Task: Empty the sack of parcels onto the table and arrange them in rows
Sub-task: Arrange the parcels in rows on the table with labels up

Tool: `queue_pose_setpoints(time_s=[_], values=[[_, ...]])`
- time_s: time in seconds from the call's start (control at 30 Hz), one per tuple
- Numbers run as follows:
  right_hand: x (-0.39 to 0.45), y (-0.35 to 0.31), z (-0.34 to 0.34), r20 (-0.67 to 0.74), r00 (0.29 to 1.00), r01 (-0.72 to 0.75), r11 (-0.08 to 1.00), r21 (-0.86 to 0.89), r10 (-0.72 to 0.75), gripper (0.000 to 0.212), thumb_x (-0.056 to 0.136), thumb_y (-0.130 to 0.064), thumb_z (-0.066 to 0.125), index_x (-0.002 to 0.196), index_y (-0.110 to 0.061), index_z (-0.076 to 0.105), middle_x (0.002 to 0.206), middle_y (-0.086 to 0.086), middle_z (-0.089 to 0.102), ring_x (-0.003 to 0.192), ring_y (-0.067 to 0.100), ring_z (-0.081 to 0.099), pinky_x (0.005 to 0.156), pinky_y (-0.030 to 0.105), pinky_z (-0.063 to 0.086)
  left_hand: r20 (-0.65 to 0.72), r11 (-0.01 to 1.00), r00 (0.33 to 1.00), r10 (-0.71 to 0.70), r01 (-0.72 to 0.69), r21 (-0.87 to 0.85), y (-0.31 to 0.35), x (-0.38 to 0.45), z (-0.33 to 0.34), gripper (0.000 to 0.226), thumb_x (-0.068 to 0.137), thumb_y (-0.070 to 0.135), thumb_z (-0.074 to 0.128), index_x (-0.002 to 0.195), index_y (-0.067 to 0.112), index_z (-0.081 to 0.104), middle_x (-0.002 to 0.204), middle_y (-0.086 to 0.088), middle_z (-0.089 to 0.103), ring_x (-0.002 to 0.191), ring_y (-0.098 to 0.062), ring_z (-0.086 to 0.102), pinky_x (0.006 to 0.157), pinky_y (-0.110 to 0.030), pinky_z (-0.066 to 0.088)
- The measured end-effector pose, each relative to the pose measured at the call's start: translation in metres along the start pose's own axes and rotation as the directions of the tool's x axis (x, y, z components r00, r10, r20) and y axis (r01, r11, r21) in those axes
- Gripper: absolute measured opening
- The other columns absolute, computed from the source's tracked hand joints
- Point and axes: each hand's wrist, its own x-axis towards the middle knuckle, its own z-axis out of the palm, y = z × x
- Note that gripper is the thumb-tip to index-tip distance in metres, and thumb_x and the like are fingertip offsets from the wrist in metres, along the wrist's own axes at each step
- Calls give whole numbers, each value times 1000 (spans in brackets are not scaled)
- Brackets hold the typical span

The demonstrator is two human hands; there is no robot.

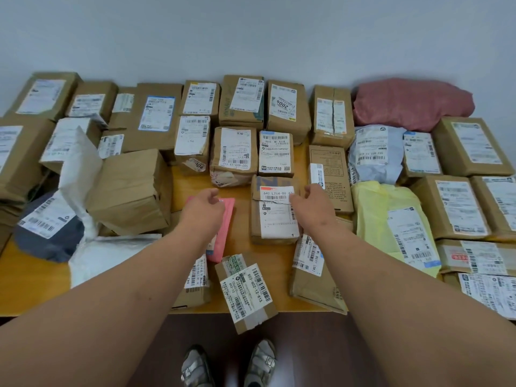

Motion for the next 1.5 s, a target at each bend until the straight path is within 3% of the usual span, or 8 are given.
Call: queue_pose_setpoints(time_s=[0.2, 0.47, 0.8, 0.93, 1.03, 1.2, 1.37, 1.5], values=[[-31, -32, 12, -122, 937, 310, 942, -130, -326, 6, 94, -25, 54, 96, -21, 58, 95, 0, 61, 85, 18, 58, 69, 30, 45, -34, 976, 999, 31, -23, 218, -19, -10, -34, 32, 100, 25, 49, 131, 22, 56, 100, 4, 63, 88, -21, 64, 78, -39, 58], [-71, -65, 61, 453, 832, 510, 762, -400, -320, 16, 92, -25, 54, 77, -21, 53, 79, -2, 57, 79, 20, 56, 66, 29, 41, 125, 908, 991, -40, -16, 420, -50, -17, -60, 29, 97, 29, 54, 124, 22, 61, 118, -3, 64, 99, -22, 62, 86, -39, 56], [-85, -92, 110, 362, 914, 257, 952, -165, -183, 13, 96, -29, 52, 87, -21, 56, 86, -2, 61, 84, 19, 58, 69, 30, 45, -236, 952, 948, 215, -149, 269, -70, -25, -118, 29, 95, 31, 55, 71, 16, 60, 67, 0, 61, 67, -16, 57, 57, -28, 44], [-88, -123, 132, 344, 911, 287, 949, -132, -228, 17, 97, -35, 54, 107, -22, 58, 103, -6, 59, 103, 19, 54, 86, 32, 41, -496, 964, 827, 265, -215, 157, -74, -16, -152, 17, 88, 26, 67, 96, 15, 56, 92, -4, 59, 85, -22, 56, 72, -29, 40], [-89, -142, 149, 269, 923, 324, 933, -156, -276, 44, 96, -38, 55, 135, -17, 52, 135, 5, 49, 123, 24, 49, 95, 33, 38, -621, 988, 768, 154, -129, 85, -85, 0, -173, 59, 80, 30, 77, 126, 7, 49, 122, -14, 50, 115, -31, 48, 90, -35, 41], [-91, -165, 180, 259, 921, 346, 915, -207, -290, 71, 86, -51, 61, 146, -19, 37, 146, 9, 36, 134, 33, 37, 108, 43, 35, -249, 996, 967, -61, 43, -76, -104, 28, -197, 84, 90, 50, 65, 157, 28, 20, 158, -8, 30, 142, -31, 34, 111, -47, 37], [-85, -156, 197, 331, 936, 220, 935, -279, -122, 103, 73, -69, 66, 151, -23, 18, 147, 10, 37, 135, 36, 40, 106, 56, 40, -344, 991, 930, -131, 112, -75, -111, 39, -206, 49, 99, 48, 46, 132, 13, 53, 123, -14, 63, 112, -34, 57, 92, -44, 49], [-85, -146, 192, 271, 956, 91, 993, 79, -110, 82, 84, -52, 61, 151, -19, 27, 143, 4, 45, 128, 27, 46, 106, 48, 41, -226, 974, 947, -227, 227, -26, -120, 35, -202, 46, 94, 49, 49, 98, 5, 61, 99, -19, 67, 96, -34, 62, 86, -43, 52]])
